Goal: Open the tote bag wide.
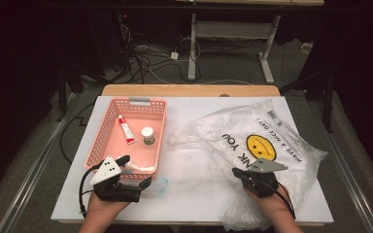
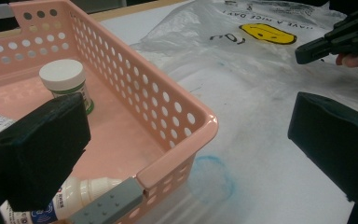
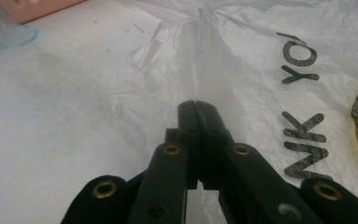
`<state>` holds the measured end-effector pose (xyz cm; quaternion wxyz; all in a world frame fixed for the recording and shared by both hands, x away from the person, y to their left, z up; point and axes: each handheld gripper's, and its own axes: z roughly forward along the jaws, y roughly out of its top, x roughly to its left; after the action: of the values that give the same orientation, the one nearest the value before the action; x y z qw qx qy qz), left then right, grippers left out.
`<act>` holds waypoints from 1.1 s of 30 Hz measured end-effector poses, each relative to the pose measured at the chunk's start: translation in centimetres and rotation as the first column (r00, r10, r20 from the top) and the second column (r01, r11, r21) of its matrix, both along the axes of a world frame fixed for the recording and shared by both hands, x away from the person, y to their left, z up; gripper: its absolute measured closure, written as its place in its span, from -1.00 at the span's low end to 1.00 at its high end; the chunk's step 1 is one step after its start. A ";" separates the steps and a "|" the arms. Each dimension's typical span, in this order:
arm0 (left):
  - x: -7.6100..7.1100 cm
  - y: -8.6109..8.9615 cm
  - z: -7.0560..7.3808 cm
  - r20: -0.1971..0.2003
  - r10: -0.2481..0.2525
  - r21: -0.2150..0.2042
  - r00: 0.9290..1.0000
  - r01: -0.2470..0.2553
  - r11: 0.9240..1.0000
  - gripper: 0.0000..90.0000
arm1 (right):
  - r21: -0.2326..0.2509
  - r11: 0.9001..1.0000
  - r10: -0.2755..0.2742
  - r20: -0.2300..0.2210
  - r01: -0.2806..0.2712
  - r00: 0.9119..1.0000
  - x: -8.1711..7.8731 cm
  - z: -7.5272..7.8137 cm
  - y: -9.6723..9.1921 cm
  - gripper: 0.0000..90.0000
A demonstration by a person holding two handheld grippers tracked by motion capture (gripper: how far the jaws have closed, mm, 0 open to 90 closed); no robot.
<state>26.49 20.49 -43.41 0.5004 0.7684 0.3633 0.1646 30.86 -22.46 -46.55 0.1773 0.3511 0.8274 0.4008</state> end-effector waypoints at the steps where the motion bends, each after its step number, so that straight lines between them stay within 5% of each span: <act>1: 0.0 0.0 0.0 0.002 -0.001 -0.001 1.000 0.001 1.000 -1.00 | 0.003 1.000 0.001 -0.002 -0.001 1.000 0.1 0.0 0.1 1.00; 7: 0.1 0.1 0.2 0.009 0.004 -0.008 1.000 -0.004 1.000 -1.00 | -0.015 1.000 0.019 -0.022 -0.019 1.000 0.1 -0.5 0.7 0.97; 9: 0.0 0.1 0.2 0.012 0.003 -0.004 1.000 -0.003 1.000 -1.00 | -0.020 0.999 0.032 -0.040 -0.033 0.999 0.3 -0.6 1.0 0.75; 11: 0.0 0.1 0.2 0.010 0.005 -0.005 1.000 -0.004 1.000 -1.00 | -0.028 0.999 0.043 -0.049 -0.045 0.998 0.9 -0.7 1.6 0.29; 18: 0.3 -0.1 0.0 0.004 -0.005 -0.002 1.000 0.005 1.000 -1.00 | -0.061 0.995 0.079 -0.067 -0.083 0.995 2.9 -0.4 3.3 -0.20; 21: 0.2 0.0 0.0 0.002 -0.004 -0.003 1.000 0.004 1.000 -1.00 | -0.127 0.987 0.088 -0.106 -0.101 0.990 3.6 -1.7 4.0 -0.17; 22: 0.1 0.0 0.0 0.004 -0.003 -0.005 1.000 0.003 1.000 -1.00 | -0.101 0.991 0.074 -0.095 -0.084 0.993 3.5 -1.7 3.6 0.10; 27: -0.3 0.2 0.0 0.002 -0.001 -0.007 1.000 0.001 1.000 -1.00 | -0.067 0.995 0.063 -0.095 -0.070 0.993 3.6 -1.8 2.7 0.42; 33: -0.6 0.2 0.0 -0.004 -0.003 -0.018 1.000 0.003 1.000 -1.00 | -0.020 0.997 0.076 -0.093 -0.078 0.993 3.4 -1.3 1.9 0.41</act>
<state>25.91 20.73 -43.44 0.5069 0.7647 0.3648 0.1592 34.22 -20.61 -47.81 0.1276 0.3350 0.8522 0.3810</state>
